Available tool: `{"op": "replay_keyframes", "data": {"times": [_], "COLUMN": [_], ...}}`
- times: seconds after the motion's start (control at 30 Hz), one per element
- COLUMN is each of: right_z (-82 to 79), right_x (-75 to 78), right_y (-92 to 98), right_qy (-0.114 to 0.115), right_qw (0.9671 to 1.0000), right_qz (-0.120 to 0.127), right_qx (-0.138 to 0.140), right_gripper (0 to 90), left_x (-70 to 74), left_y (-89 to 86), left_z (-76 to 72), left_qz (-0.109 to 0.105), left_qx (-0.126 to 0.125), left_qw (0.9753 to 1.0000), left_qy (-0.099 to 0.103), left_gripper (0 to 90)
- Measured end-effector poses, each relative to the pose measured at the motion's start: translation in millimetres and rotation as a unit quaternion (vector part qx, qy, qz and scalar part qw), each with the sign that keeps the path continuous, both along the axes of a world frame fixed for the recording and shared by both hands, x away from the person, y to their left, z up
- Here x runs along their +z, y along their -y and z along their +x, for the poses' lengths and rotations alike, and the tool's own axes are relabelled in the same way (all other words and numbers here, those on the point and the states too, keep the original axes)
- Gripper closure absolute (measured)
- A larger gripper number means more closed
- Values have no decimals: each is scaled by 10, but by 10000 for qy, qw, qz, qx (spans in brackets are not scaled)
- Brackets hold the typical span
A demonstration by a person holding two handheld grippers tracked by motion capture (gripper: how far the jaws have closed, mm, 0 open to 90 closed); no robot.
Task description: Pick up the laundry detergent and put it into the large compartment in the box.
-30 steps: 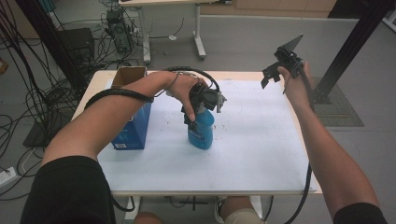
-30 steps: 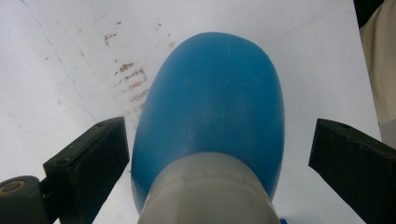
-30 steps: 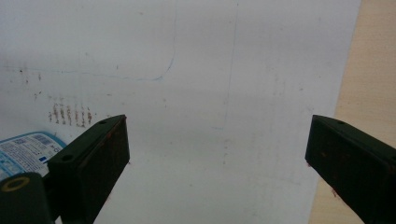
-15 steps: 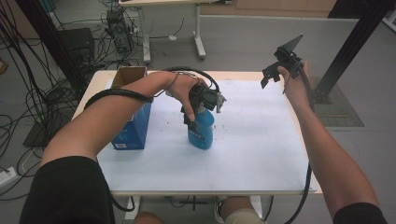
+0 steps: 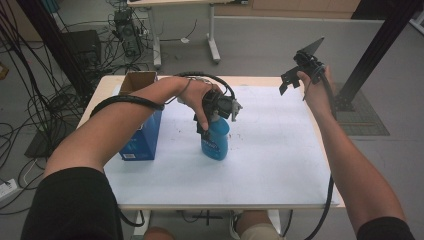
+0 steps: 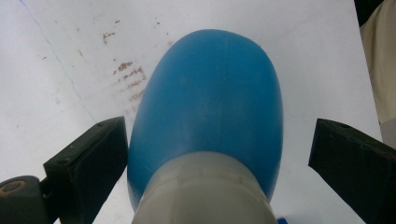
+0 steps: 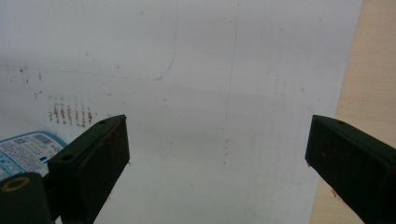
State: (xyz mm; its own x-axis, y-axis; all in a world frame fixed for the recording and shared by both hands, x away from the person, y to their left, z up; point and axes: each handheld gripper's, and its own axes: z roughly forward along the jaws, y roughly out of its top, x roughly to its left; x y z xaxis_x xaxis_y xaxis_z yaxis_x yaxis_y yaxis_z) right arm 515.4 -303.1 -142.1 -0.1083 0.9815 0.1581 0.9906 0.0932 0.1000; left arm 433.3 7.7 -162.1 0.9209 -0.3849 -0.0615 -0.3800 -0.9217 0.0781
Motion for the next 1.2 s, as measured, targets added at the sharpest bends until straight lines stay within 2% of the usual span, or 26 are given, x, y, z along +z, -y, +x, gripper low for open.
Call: {"op": "replay_keyframes", "data": {"times": [0.53,1.2], "right_z": [-2,4], "right_x": [5,-2], "right_y": [-3,-9], "right_qy": [-16,-15], "right_qw": [10000,10000], "right_qz": [3,-12], "right_qx": [-13,-2], "right_gripper": [64,64], "left_x": [-16,-36], "left_y": [7,16], "left_z": [-13,-15], "left_qz": [12,40], "left_qx": [-51,-26], "left_qw": [10000,10000], "left_qy": [58,32], "left_gripper": [55,55]}}
